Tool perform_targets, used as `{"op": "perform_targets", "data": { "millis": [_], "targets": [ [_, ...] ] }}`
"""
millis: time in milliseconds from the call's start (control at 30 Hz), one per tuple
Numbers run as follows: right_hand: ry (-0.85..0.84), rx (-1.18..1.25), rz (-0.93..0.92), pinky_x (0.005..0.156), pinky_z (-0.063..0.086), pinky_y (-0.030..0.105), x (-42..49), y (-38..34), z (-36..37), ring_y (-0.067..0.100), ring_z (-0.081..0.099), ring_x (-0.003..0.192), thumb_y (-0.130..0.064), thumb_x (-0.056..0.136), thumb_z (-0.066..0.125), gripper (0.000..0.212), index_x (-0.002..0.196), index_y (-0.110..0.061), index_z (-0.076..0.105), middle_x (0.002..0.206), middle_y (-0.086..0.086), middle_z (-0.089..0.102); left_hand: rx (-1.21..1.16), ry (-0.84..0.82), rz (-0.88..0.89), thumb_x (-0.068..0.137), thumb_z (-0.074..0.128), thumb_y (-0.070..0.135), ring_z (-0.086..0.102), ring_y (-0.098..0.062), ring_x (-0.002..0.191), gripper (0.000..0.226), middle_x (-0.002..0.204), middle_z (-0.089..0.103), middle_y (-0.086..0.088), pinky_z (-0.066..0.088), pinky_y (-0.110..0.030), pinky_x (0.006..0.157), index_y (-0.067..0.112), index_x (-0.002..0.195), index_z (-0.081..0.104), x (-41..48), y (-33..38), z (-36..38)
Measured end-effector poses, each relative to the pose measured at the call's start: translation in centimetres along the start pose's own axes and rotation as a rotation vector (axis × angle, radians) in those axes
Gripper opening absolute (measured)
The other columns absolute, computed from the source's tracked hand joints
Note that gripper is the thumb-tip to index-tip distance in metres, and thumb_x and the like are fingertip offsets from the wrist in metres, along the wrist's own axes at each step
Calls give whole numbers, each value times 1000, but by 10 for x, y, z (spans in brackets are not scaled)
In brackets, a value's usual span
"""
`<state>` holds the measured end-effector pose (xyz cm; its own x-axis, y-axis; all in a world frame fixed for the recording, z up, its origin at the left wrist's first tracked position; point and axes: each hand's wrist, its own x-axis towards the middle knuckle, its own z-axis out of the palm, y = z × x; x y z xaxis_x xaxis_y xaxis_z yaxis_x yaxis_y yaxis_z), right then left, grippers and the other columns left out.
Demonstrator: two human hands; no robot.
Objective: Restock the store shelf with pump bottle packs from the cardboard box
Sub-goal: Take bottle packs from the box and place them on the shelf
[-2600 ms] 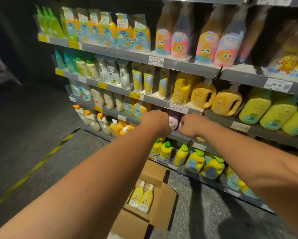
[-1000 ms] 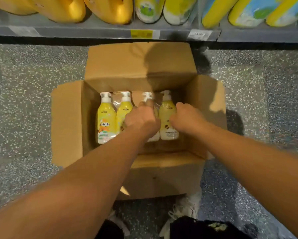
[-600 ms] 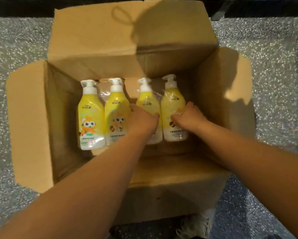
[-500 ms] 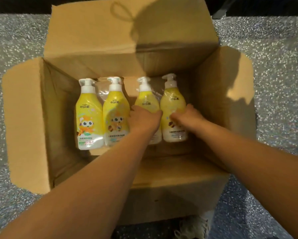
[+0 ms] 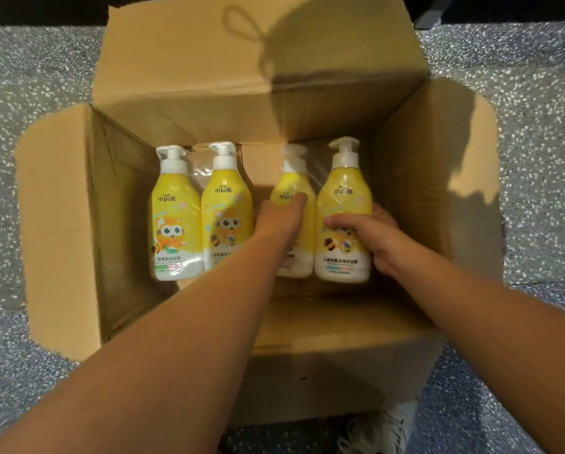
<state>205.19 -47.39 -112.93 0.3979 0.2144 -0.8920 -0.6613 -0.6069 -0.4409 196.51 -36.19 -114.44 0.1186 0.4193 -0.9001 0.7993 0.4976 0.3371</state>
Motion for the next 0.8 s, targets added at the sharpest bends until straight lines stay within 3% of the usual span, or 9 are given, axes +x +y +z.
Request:
{"op": "perform_targets", "data": {
  "millis": [133, 233, 300, 367, 467, 500, 633, 733, 800],
  "targets": [
    [12, -3, -31, 62, 57, 36, -26, -6, -7, 25, 71, 79, -6, 64, 84, 61, 117, -17, 56, 100, 10, 71, -132, -45, 5, 86, 55, 47, 57, -31, 103, 62, 122, 58, -13, 46, -38, 84, 10, 135, 46, -23, 0, -17],
    [-47, 62, -34, 63, 59, 40, -61, -21, -12, 28, 72, 79, -3, 61, 82, 61, 117, -11, 60, 100, 14, 72, -215, -56, 55, 69, 59, 58, 62, -32, 106, 49, 118, 64, -12, 50, -48, 96, 23, 104, 64, -60, 8, -34],
    [-99, 102, -44, 63, 60, 41, -92, -35, -13, 30, 73, 78, -5, 55, 81, 71, 122, -6, 60, 101, 17, 73, -256, -44, 96, 52, 63, 67, 67, -31, 101, 62, 113, 69, -11, 54, -47, 92, 25, 98, 67, -92, 16, -50],
    [-141, 122, -53, 61, 59, 42, -127, -53, -14, 30, 73, 76, -7, 48, 82, 79, 124, -4, 60, 103, 20, 72, -318, -86, 107, 49, 71, 65, 70, -27, 92, 79, 114, 69, -10, 61, -36, 71, 17, 112, 63, -133, 28, -69],
    [-208, 100, -84, 62, 59, 41, -187, -86, -18, 32, 72, 77, -9, 47, 83, 76, 120, -4, 61, 103, 21, 72, -342, -142, 137, 74, 77, 45, 70, -16, 70, 46, 104, 67, -9, 50, -18, 43, 13, 101, 59, -194, 47, -95],
    [-230, 93, -103, 61, 59, 40, -209, -100, -21, 30, 72, 74, -11, 50, 82, 69, 116, -6, 63, 98, 18, 73, -327, -149, 147, 77, 76, 44, 70, -14, 65, 40, 101, 69, -8, 51, -19, 43, 13, 99, 61, -216, 56, -104],
    [-300, 53, -202, 59, 57, 34, -297, -162, -33, 22, 69, 60, -13, 56, 79, 37, 91, -12, 68, 80, 10, 72, -280, -107, 264, 70, 77, 55, 70, -19, 79, 47, 92, 74, -4, 56, -31, 71, 15, 93, 69, -307, 96, -142],
    [-315, 33, -277, 58, 58, 35, -360, -212, -35, 23, 67, 57, -15, 63, 77, 24, 85, -13, 69, 77, 10, 69, -345, -130, 338, 85, 68, 46, 68, -11, 58, 28, 71, 73, 1, 55, -25, 55, 18, 85, 63, -376, 130, -166],
    [-305, 23, -326, 64, 58, 39, -405, -240, -34, 26, 66, 61, -21, 53, 80, 42, 93, -12, 70, 82, 13, 69, -428, -125, 396, 87, 68, 37, 68, -10, 51, 20, 62, 72, 4, 54, -28, 55, 18, 83, 63, -419, 149, -182]
  ]
}}
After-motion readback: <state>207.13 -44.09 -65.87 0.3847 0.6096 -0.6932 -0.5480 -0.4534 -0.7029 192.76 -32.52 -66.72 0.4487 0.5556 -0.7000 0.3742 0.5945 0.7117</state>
